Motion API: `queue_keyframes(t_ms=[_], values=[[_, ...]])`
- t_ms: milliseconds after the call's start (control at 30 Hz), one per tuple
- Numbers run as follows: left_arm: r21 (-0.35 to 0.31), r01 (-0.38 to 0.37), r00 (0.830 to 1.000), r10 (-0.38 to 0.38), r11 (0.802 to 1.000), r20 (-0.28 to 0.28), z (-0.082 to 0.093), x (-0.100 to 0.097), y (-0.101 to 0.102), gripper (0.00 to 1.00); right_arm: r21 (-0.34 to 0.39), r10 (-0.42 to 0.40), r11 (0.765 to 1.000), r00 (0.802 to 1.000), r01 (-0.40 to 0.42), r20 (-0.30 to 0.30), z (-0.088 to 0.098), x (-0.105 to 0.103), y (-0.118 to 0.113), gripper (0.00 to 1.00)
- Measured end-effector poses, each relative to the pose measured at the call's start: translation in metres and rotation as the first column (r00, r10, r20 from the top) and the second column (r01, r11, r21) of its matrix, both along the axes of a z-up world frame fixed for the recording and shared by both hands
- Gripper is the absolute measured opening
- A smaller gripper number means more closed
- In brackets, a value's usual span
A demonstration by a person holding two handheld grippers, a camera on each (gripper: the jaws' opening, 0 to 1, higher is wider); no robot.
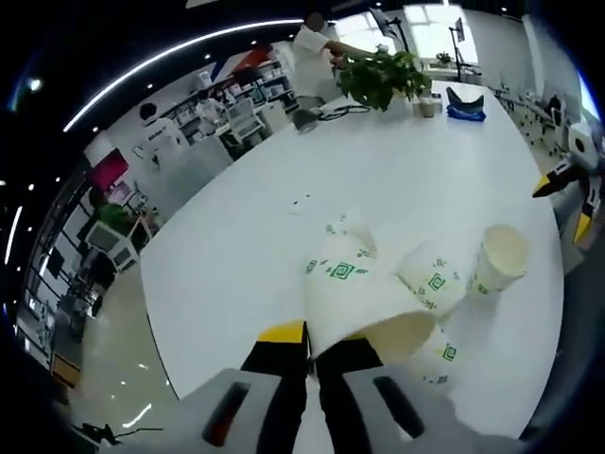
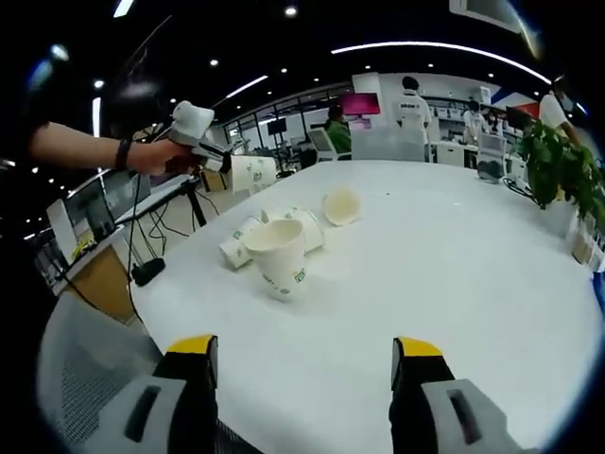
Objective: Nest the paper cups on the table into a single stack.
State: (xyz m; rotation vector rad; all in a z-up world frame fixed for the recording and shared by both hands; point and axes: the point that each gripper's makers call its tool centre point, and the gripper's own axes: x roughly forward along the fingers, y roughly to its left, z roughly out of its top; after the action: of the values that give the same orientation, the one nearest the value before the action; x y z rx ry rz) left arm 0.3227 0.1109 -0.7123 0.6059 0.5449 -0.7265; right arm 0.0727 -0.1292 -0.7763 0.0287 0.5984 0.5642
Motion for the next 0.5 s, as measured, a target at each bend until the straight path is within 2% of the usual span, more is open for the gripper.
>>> queue_keyframes(t_ms=[133, 500], values=[[0.007, 0.014, 1.000, -0.014, 1.000, -0.003, 0.001, -0.012, -0.006, 0.00, 0.003, -0.001, 1.000, 1.000, 0.001, 0.008, 0.002, 0.000, 0.000, 0.76], [0.021, 0.034, 0.999, -0.034, 0.999, -0.014, -0.003, -0.026, 0.000, 0.00, 0.002, 0.019, 1.000, 1.000, -0.019, 0.017, 0.005, -0.001, 0.004, 0.76]])
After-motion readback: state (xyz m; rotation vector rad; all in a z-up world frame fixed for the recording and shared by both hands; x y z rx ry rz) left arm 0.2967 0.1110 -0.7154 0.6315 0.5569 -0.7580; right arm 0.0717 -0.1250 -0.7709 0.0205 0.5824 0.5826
